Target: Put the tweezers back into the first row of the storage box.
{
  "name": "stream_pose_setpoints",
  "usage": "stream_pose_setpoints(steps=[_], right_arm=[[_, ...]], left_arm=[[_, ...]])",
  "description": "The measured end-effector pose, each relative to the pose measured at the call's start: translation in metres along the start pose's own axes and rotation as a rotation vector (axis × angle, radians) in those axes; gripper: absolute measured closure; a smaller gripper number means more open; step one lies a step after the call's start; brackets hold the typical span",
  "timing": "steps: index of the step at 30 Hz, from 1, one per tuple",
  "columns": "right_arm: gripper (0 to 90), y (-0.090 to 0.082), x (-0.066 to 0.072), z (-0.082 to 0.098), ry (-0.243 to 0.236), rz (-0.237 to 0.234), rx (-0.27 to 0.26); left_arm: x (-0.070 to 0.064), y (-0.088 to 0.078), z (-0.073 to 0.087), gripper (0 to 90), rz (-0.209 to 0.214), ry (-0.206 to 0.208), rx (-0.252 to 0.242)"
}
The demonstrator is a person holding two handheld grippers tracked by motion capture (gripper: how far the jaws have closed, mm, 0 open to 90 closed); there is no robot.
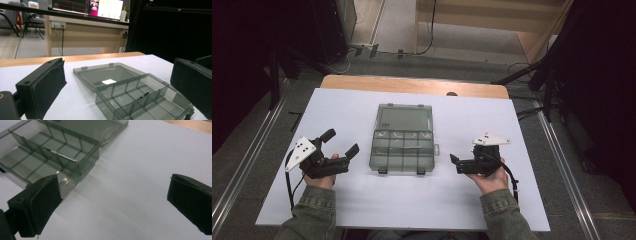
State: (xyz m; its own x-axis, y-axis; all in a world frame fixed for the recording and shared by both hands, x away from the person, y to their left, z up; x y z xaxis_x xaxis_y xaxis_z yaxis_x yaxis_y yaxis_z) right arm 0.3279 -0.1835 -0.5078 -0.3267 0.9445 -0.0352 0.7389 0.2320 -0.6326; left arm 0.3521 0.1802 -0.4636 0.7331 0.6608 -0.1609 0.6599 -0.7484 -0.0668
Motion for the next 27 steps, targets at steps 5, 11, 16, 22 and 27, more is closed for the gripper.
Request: stream_pose_setpoints(steps=[5, 11, 16, 22, 27], right_arm=[[0.0, -0.005, -0.004, 0.010, 0.016, -0.008, -0.029], [0.0, -0.009, -0.009, 0.024, 0.029, -0.014, -0.039], [0.0, -0.016, -0.015, 0.032, 0.043, -0.018, -0.098], [0.0, -0.027, -0.018, 0.036, 0.069, -0.045, -0.197], [0.0, -0.037, -0.021, 0.041, 0.071, -0.063, -0.299]], left_arm=[[0.000, 0.000, 0.000, 0.0, 0.000, 0.000, -0.002], [0.000, -0.001, 0.000, 0.0, -0.001, 0.000, -0.001], [0.000, 0.000, 0.000, 0.0, -0.002, -0.002, -0.001], [-0.001, 0.000, 0.001, 0.0, -0.002, -0.003, -0.001], [-0.001, 0.000, 0.001, 0.0, -0.002, -0.005, -0.001]])
Point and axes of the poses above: each handheld gripper's, and its own axes: y roughly forward along the jaws, z roughly out of its underside, x roughly to its left, the point moved 9 cm from there along y, roughly forward along the jaws, and after that the axes turned 9 degrees about z, right-handed, at the moved point
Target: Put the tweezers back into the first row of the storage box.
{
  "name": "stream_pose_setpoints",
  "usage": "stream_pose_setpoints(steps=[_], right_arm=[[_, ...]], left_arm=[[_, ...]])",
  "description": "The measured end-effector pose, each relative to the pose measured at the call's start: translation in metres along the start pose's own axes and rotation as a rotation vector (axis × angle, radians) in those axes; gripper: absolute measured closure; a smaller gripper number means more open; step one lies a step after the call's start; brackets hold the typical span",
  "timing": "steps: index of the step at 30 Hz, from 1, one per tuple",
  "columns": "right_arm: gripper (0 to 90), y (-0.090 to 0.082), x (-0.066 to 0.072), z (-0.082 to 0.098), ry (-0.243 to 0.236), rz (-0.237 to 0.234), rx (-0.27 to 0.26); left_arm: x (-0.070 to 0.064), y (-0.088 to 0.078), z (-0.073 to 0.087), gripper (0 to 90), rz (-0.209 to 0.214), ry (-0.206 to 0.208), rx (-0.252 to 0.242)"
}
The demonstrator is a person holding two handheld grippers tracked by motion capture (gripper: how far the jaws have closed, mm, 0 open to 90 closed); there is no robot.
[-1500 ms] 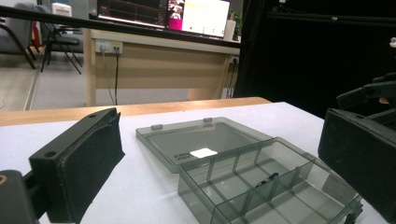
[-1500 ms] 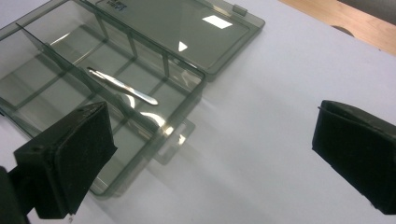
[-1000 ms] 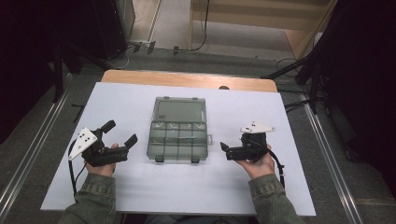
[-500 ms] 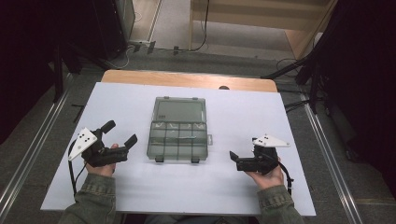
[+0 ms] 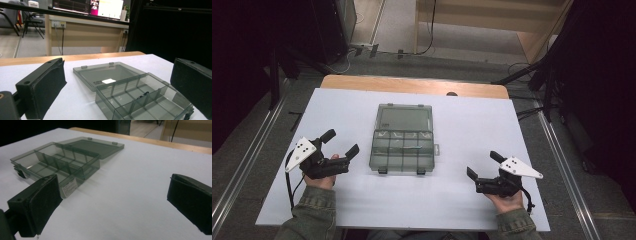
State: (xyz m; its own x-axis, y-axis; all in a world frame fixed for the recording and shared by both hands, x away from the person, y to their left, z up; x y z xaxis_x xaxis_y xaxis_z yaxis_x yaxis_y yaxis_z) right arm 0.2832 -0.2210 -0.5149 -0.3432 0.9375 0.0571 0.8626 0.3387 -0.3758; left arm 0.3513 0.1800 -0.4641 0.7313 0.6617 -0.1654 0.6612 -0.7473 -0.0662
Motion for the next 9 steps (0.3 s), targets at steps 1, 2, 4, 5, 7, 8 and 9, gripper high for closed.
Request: stream_pose_setpoints(steps=[1, 2, 4, 5, 7, 8, 9], right_arm=[[0.0, -0.001, -0.001, 0.001, -0.005, 0.001, -0.001], [0.0, -0.002, -0.002, 0.002, -0.005, 0.007, -0.004], [0.0, -0.004, -0.005, 0.003, -0.013, 0.031, -0.035], [0.0, -0.006, -0.006, 0.003, -0.007, 0.038, -0.039], [0.0, -0.008, -0.008, 0.005, 0.010, 0.047, -0.056], [0.0, -0.009, -0.011, 0.008, 0.029, 0.059, -0.062], [0.0, -0.009, -0.011, 0.008, 0.029, 0.059, -0.062]], left_arm=[[0.000, 0.000, 0.000, 0.0, 0.000, 0.000, 0.000], [0.000, 0.000, 0.000, 0.0, 0.001, 0.000, 0.000], [0.000, 0.000, 0.000, 0.0, 0.002, -0.001, 0.000], [0.000, 0.000, 0.000, 0.0, 0.002, -0.003, 0.000], [0.001, 0.000, -0.001, 0.0, 0.002, -0.008, -0.005], [0.001, 0.000, -0.001, 0.0, 0.002, -0.010, -0.006], [0.001, 0.001, -0.001, 0.0, 0.002, -0.009, -0.007]])
Point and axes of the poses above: each handheld gripper's, and its own axes: y roughly forward along the jaws, z roughly out of its underside, x roughly to its left, the point moved 9 cm from there along y, roughly forward along the jaws, and after that the axes turned 9 degrees about z, right-handed, at the moved point
